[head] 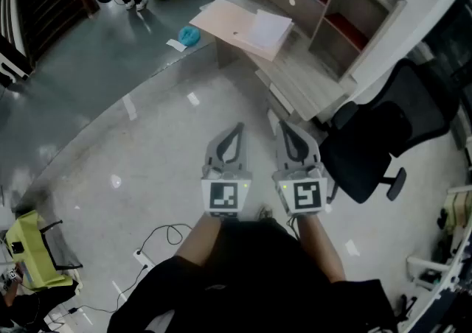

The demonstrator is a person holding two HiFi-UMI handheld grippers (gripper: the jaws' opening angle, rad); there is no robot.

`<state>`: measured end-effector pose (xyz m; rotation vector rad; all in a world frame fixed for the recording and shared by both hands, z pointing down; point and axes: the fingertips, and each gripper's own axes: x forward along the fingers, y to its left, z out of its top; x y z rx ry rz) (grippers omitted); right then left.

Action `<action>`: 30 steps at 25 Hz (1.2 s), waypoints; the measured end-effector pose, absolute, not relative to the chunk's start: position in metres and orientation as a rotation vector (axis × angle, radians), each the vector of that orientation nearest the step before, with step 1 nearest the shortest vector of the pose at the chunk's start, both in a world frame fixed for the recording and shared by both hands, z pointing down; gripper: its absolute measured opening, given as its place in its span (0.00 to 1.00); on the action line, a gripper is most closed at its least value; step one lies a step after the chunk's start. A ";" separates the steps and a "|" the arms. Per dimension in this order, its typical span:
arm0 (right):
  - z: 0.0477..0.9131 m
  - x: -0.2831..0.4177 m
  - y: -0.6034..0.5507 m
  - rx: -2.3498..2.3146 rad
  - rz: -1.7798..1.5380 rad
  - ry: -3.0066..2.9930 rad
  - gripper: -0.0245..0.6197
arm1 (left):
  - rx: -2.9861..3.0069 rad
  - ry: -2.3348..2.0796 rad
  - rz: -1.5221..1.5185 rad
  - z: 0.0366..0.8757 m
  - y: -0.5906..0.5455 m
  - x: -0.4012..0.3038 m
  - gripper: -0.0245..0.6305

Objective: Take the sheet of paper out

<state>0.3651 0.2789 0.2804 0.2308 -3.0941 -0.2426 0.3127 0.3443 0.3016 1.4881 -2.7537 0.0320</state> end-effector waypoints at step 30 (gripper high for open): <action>0.317 0.326 0.372 0.225 -0.208 -3.073 0.06 | 1.554 -2.636 0.081 0.337 0.429 0.279 0.10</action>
